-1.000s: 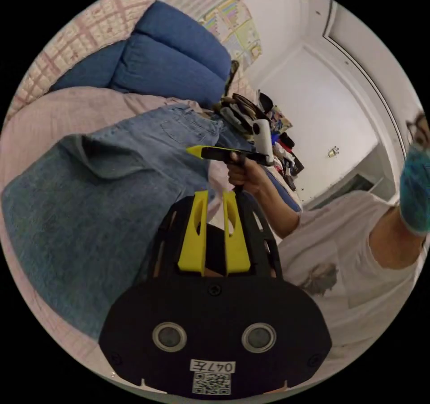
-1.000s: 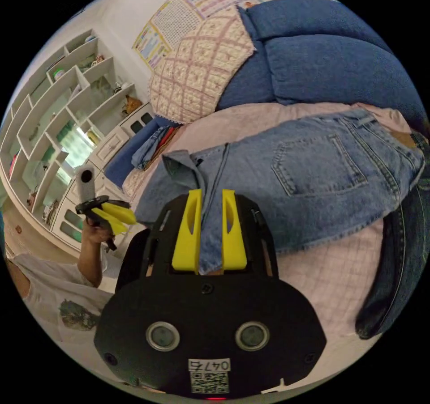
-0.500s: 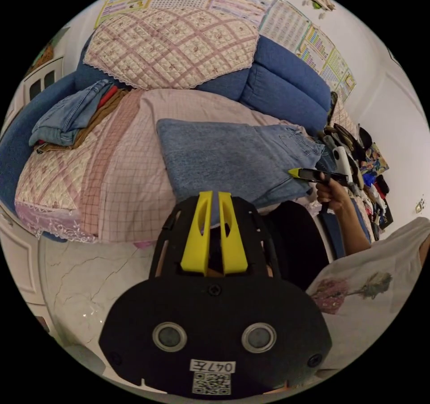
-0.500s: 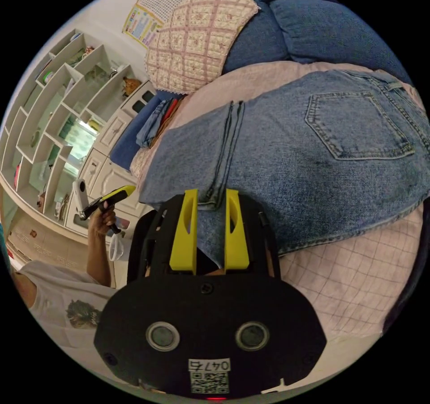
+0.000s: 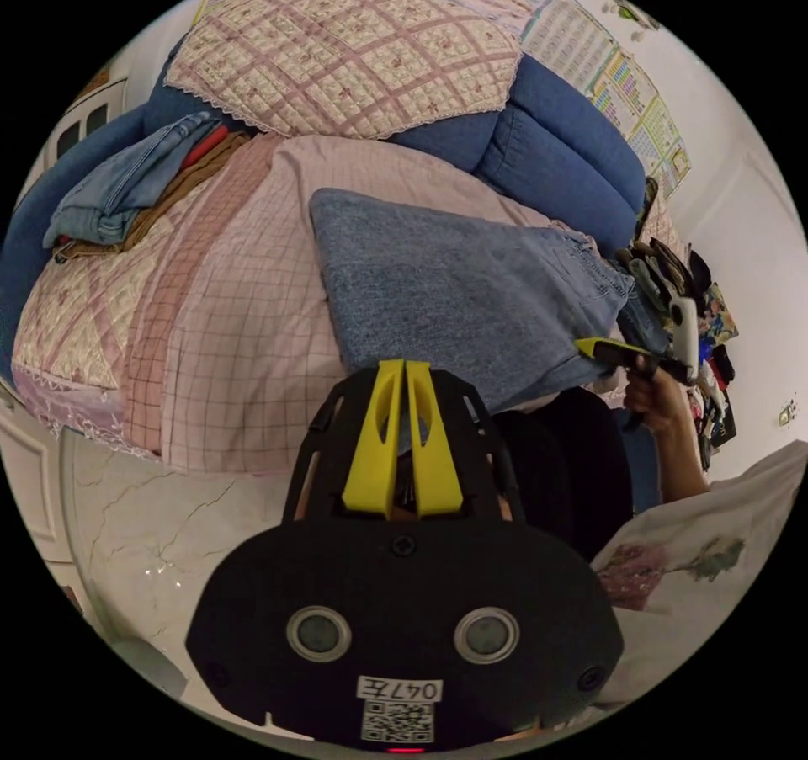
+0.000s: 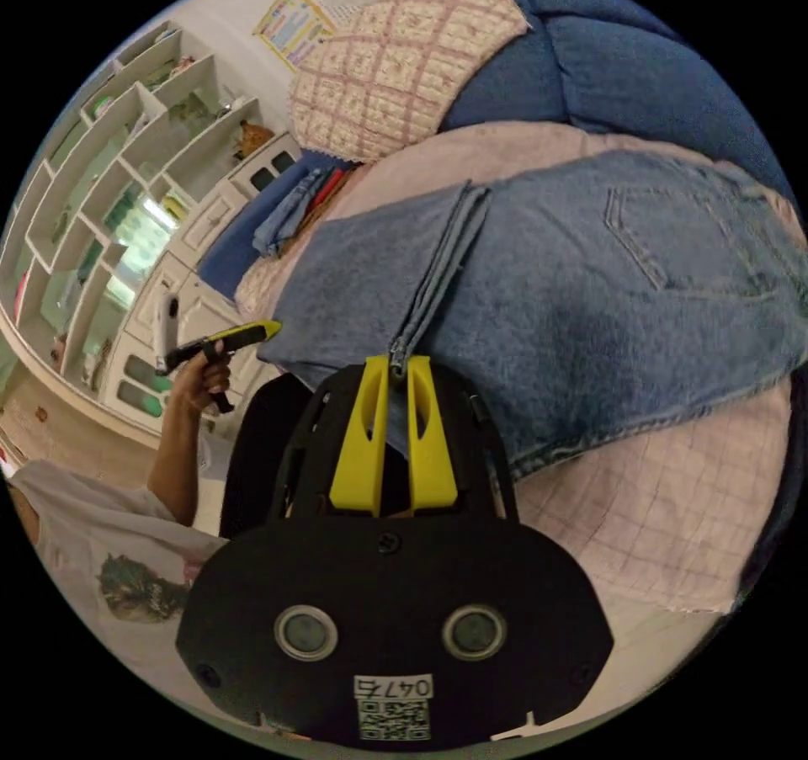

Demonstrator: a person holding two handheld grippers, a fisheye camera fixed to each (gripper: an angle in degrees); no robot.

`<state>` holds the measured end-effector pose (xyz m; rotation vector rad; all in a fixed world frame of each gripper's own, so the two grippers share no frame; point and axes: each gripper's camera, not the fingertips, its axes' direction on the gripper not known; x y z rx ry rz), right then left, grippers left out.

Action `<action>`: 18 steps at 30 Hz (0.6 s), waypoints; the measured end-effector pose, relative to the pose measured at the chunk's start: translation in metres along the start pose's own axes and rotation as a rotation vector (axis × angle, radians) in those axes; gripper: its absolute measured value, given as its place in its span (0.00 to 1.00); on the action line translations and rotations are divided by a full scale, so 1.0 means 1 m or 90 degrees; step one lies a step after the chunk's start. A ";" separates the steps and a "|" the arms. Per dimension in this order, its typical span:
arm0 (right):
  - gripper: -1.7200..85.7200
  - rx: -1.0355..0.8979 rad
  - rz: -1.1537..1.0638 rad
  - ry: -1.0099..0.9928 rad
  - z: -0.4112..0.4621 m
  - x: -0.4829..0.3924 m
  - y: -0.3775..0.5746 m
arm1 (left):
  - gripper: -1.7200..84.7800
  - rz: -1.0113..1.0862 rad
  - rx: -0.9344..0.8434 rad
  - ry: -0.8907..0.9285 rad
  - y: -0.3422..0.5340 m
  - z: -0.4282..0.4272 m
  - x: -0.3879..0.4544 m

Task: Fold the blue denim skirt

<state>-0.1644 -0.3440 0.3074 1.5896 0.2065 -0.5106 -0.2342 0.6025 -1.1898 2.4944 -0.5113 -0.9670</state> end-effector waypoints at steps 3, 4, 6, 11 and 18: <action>0.03 0.014 0.036 -0.078 -0.011 0.019 0.020 | 0.01 -0.012 0.004 0.015 0.016 -0.016 -0.015; 0.03 0.017 0.033 -0.084 -0.015 0.020 0.023 | 0.01 -0.011 0.005 0.013 0.018 -0.020 -0.016; 0.07 0.065 0.015 -0.064 -0.054 0.020 0.040 | 0.01 0.002 0.004 0.000 0.025 -0.038 -0.016; 0.11 0.390 0.193 0.222 -0.191 0.062 0.102 | 0.01 0.008 0.007 -0.012 0.030 -0.078 -0.021; 0.11 0.404 0.348 0.231 -0.252 0.134 0.079 | 0.01 -0.007 0.008 0.012 0.011 -0.164 -0.034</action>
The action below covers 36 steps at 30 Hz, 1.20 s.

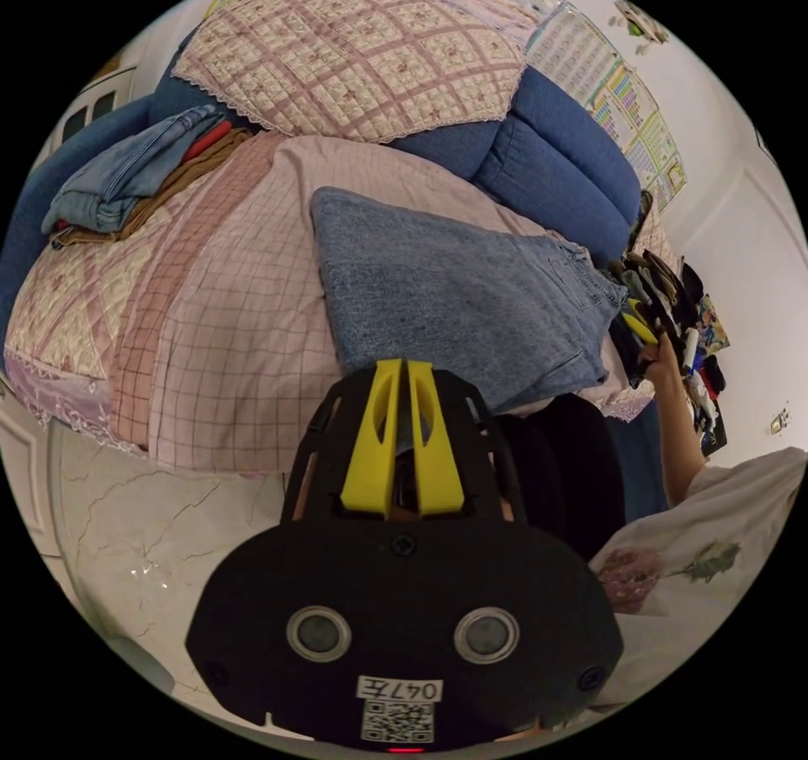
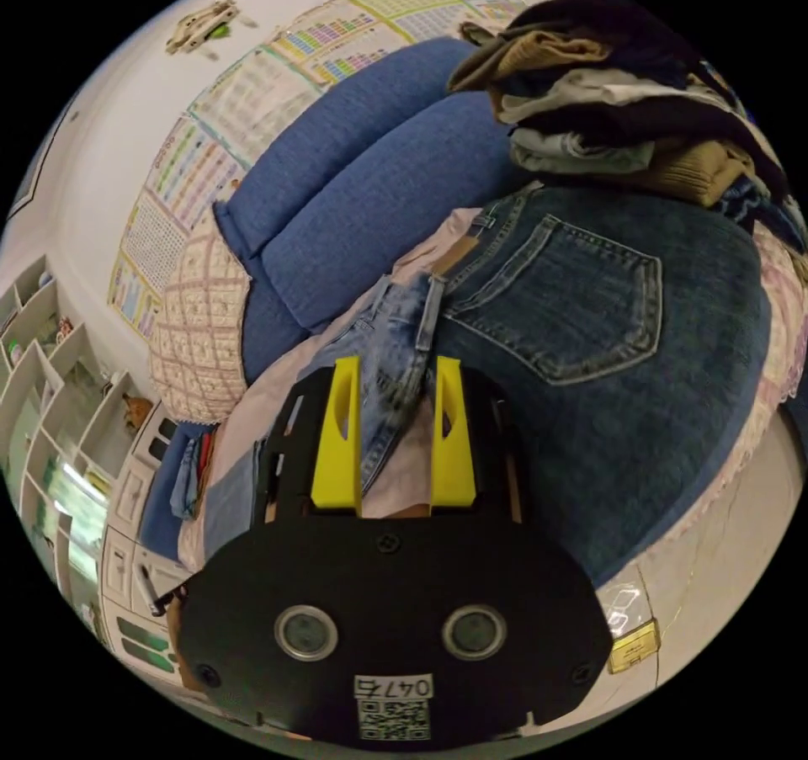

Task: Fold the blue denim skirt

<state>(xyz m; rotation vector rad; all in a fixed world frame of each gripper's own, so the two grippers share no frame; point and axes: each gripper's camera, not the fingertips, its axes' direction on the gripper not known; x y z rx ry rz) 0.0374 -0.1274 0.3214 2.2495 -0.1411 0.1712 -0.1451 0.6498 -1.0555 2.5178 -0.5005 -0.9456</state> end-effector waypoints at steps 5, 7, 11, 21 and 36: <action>0.08 -0.075 0.027 -0.038 0.026 -0.035 -0.040 | 0.03 0.009 -0.007 -0.004 -0.031 -0.069 0.003; 0.06 -0.066 0.007 -0.024 0.018 -0.072 -0.049 | 0.03 0.006 -0.004 0.003 -0.043 -0.098 0.001; 0.04 -0.029 -0.293 -0.013 -0.011 -0.264 -0.038 | 0.06 0.002 0.028 0.047 -0.072 -0.169 -0.007; 0.05 -0.085 -0.842 -0.214 -0.005 -0.648 0.200 | 0.16 -0.042 0.138 0.240 -0.157 -0.379 -0.057; 0.13 -0.364 -0.756 -0.373 0.066 -0.724 0.188 | 0.21 -0.187 0.252 0.318 -0.232 -0.655 -0.120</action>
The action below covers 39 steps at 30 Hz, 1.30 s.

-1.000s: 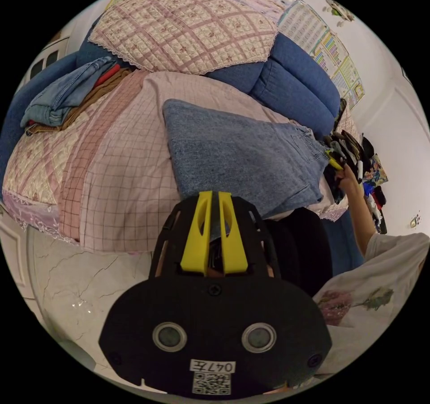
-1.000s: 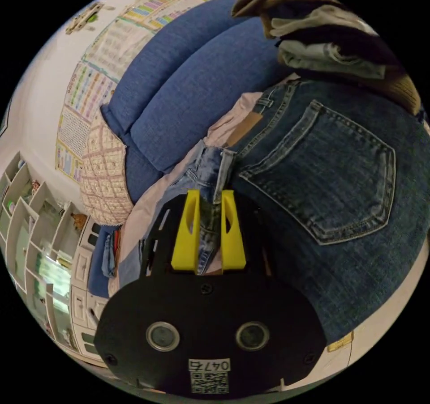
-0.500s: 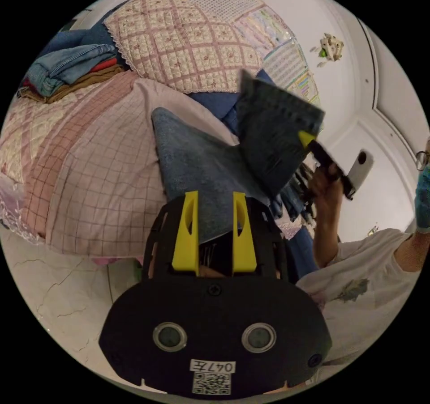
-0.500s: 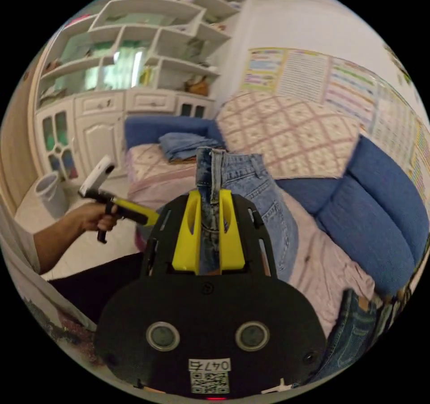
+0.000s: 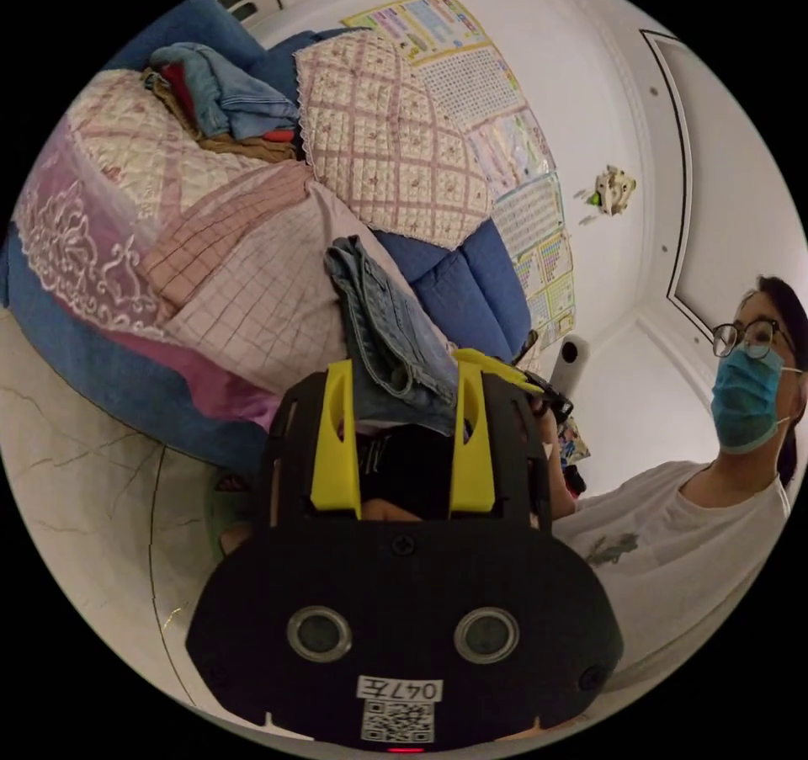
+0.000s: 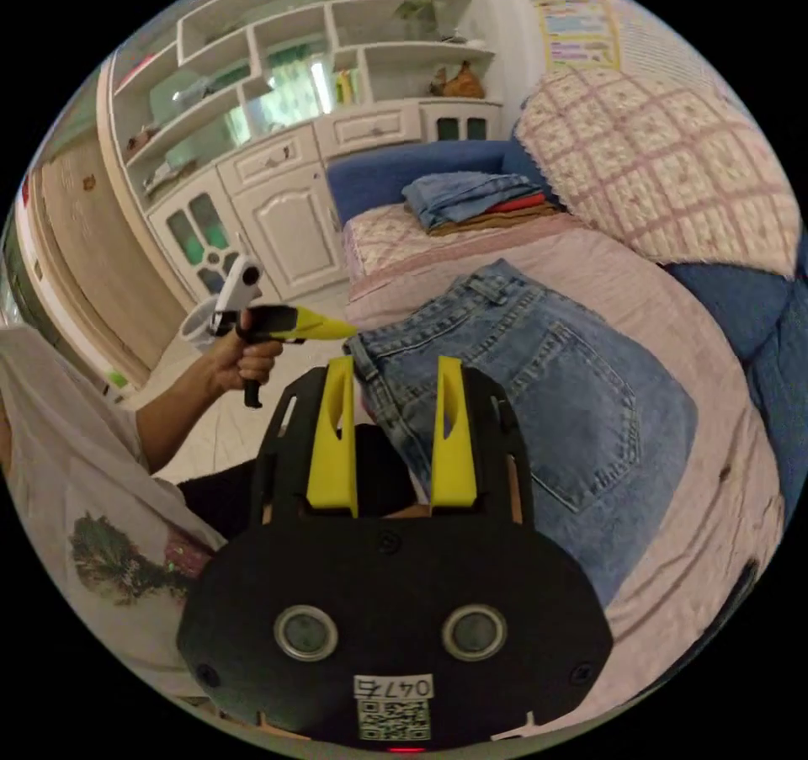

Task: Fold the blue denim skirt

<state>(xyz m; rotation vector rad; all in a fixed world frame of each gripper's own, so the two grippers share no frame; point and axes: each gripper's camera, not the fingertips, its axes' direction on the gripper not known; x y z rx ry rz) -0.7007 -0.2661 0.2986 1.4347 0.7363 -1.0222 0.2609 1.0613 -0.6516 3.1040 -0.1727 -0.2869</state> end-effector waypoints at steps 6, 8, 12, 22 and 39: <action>0.11 0.022 0.141 0.133 -0.043 0.048 0.038 | 0.21 -0.010 -0.021 -0.060 -0.075 0.013 0.095; 0.11 0.034 0.171 0.158 -0.054 0.055 0.054 | 0.19 -0.017 -0.051 -0.123 -0.101 0.029 0.123; 0.09 0.061 0.229 0.183 -0.071 0.067 0.088 | 0.07 -0.037 0.005 -0.203 -0.136 0.023 0.182; 0.09 0.075 0.334 0.181 -0.079 0.087 0.142 | 0.01 0.285 -0.003 0.002 -0.339 0.088 0.382; 0.14 0.142 0.273 0.160 -0.054 0.058 0.166 | 0.01 -0.110 -0.013 -0.004 -0.277 -0.022 0.045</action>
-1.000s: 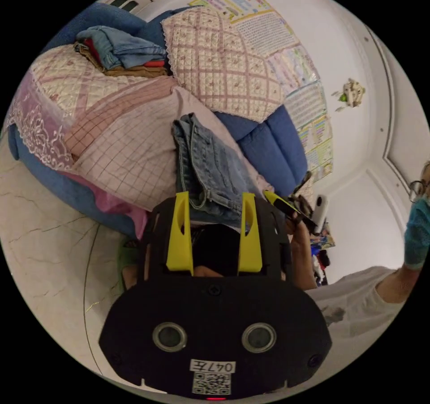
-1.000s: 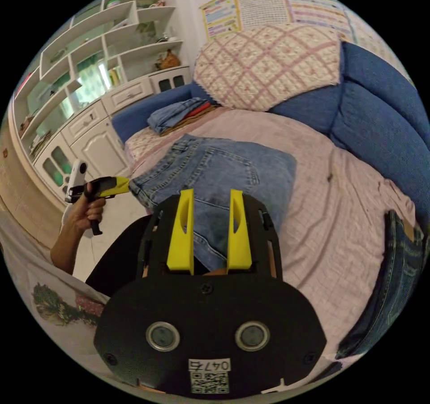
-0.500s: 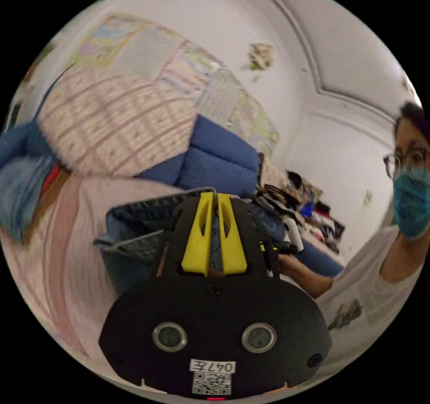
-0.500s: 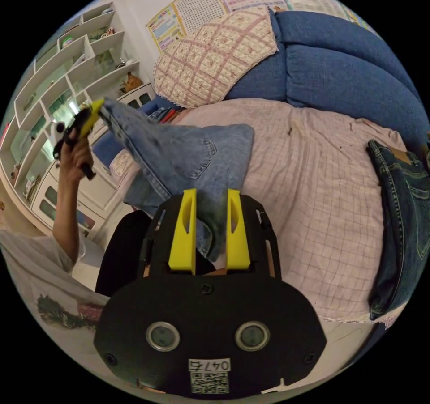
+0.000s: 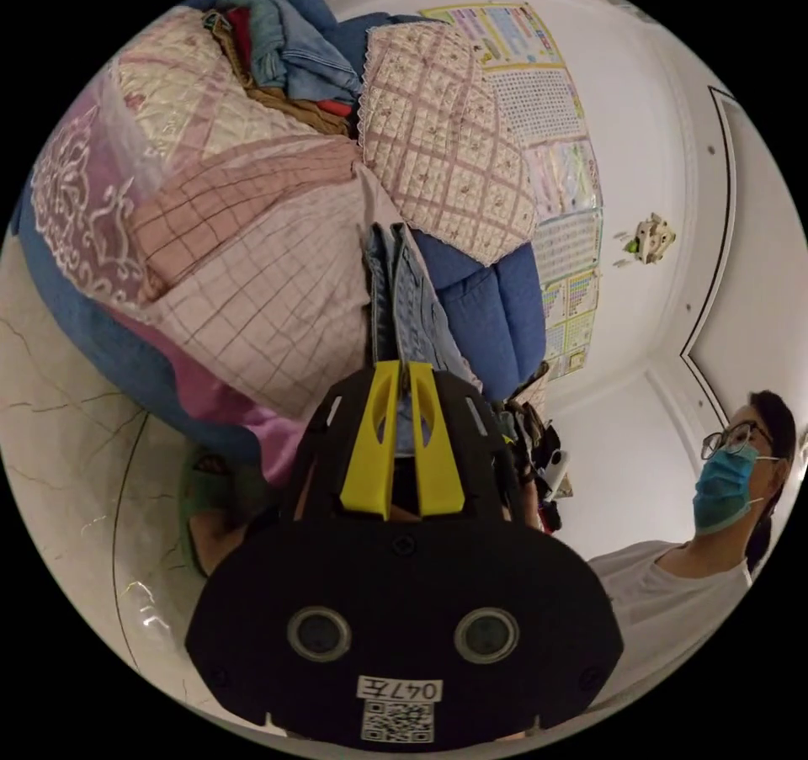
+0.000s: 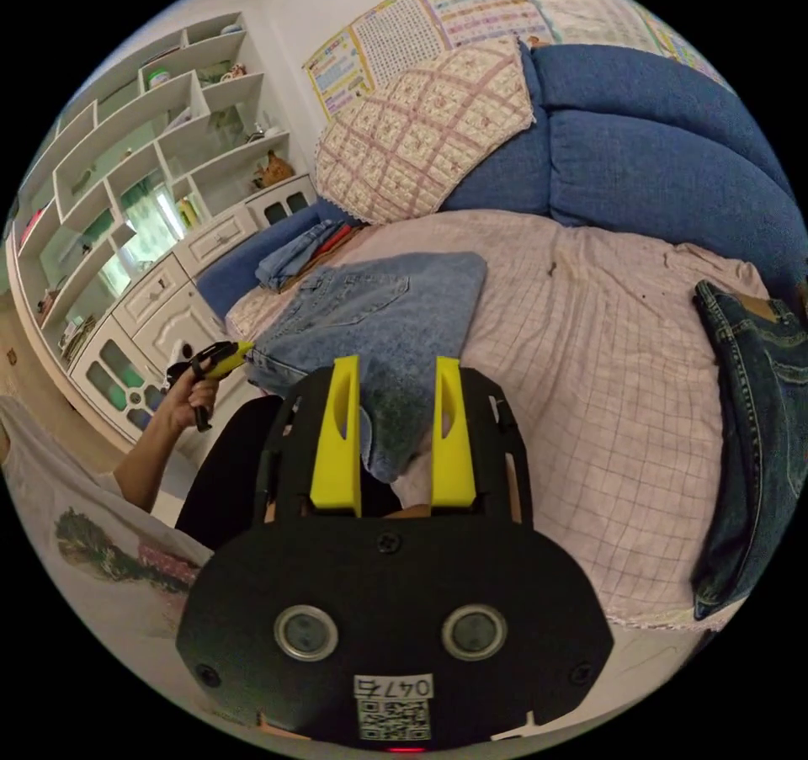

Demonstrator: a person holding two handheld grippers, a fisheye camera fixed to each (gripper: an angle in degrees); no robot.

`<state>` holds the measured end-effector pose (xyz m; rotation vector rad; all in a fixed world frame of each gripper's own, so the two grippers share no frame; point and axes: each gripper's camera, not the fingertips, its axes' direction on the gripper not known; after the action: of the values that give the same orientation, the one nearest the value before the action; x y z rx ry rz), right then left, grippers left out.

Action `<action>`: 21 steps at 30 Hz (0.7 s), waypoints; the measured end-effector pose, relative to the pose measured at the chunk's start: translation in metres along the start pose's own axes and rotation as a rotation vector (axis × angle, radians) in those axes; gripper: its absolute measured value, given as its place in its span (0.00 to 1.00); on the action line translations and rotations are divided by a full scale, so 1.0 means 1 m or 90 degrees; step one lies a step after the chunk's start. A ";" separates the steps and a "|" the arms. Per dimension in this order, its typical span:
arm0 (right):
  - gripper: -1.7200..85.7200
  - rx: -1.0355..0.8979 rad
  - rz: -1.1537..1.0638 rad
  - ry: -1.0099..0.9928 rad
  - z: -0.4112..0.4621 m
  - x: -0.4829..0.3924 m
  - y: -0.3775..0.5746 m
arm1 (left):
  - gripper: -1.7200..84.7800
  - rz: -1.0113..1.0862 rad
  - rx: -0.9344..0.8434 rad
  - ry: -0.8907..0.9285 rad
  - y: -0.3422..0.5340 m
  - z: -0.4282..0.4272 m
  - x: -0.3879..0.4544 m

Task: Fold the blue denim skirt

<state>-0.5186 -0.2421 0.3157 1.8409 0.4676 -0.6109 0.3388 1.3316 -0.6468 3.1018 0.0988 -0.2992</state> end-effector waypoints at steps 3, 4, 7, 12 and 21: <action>0.16 -0.014 -0.073 0.028 0.001 -0.020 0.009 | 0.01 0.020 -0.021 -0.022 -0.014 -0.002 -0.012; 0.16 -0.021 -0.092 0.037 0.003 -0.026 0.011 | 0.01 0.021 -0.023 -0.022 -0.015 -0.003 -0.016; 0.12 -0.053 -0.172 0.121 0.023 -0.057 0.027 | 0.01 0.023 -0.013 -0.003 -0.017 -0.013 -0.034; 0.04 -0.036 -0.193 0.222 0.048 -0.074 0.049 | 0.01 0.048 0.004 0.037 -0.021 -0.016 -0.059; 0.06 0.012 -0.080 0.083 0.078 -0.018 0.105 | 0.07 -0.031 -0.003 0.002 0.050 -0.048 -0.207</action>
<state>-0.4860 -0.3507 0.3831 1.8868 0.6709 -0.5834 0.1488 1.2701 -0.5587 3.0991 0.1742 -0.2939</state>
